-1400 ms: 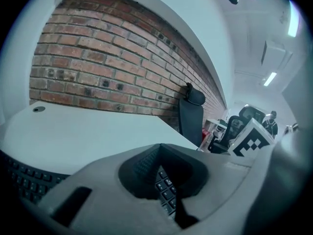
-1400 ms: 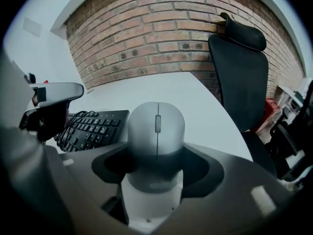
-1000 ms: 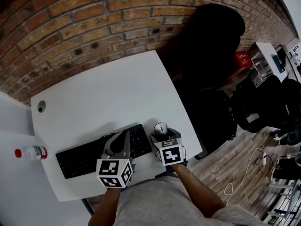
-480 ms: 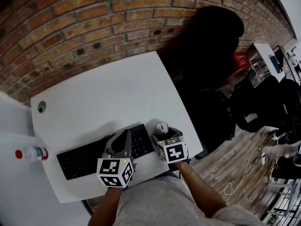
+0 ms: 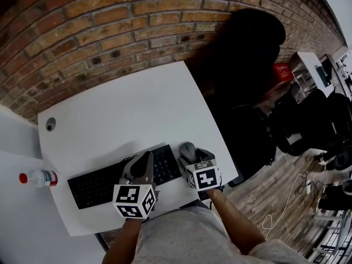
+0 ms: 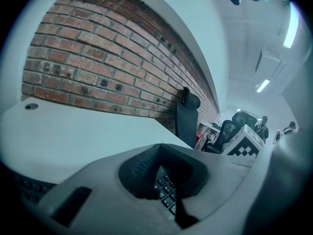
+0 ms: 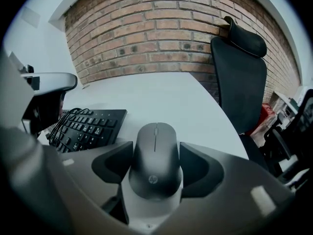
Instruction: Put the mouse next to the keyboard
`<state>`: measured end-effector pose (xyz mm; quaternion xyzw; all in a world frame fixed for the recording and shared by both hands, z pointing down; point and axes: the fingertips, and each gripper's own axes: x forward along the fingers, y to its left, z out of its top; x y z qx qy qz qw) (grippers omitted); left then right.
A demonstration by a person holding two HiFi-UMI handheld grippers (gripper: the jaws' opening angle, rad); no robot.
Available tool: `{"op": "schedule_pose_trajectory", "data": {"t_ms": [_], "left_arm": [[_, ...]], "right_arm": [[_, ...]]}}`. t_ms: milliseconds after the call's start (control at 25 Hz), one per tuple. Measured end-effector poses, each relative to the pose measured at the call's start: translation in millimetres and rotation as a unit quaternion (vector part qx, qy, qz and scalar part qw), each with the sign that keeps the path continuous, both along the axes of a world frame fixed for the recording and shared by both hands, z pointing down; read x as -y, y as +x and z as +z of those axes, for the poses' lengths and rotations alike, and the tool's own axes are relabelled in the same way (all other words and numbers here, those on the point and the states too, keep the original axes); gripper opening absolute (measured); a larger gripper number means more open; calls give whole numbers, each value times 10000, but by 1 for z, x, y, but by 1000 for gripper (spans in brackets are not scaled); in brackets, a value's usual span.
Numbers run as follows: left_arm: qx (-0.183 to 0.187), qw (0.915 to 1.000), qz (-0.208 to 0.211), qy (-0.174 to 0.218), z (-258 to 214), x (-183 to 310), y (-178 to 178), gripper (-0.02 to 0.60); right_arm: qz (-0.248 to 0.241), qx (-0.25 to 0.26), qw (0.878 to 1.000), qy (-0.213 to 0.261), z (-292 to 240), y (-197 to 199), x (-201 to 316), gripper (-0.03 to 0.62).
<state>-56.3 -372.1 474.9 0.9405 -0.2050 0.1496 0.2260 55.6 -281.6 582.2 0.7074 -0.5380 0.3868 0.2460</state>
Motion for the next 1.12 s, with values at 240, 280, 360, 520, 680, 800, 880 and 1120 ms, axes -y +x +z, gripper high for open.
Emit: {"op": "schedule_pose_trajectory", "data": {"t_ms": [240,280,360,520,680,800,880,1120], "left_arm": [[-10,9998,-160,100,-7,3,-6,-8],[-17,9997,-196,127,-9,4,-7,-8],[-24,9994,-287,192,-15,6,-10,-8],[-5,9980,-550,320,-26,13,-17,-8],[-8,9958,-801,443,-42,16,-21,-9],[-16,9939,-951,552,-53,15,-22,-9],[-11,9926,-1040,635,-61,13,-23,-9],[46,9883,-1258,865,-76,8,-27,-9]], "right_arm": [[-97,104,9988,469,-24,-2,7,273],[-123,193,9977,638,-32,-3,10,269],[-208,286,9947,968,-51,-6,17,253],[-534,171,9867,1524,-92,-10,31,205],[-876,50,9758,2004,-131,-15,40,179],[-1114,-43,9669,2294,-156,-18,44,160],[-1255,-63,9613,2454,-169,-20,46,147],[-1554,-100,9466,2822,-195,-27,50,90]]}}
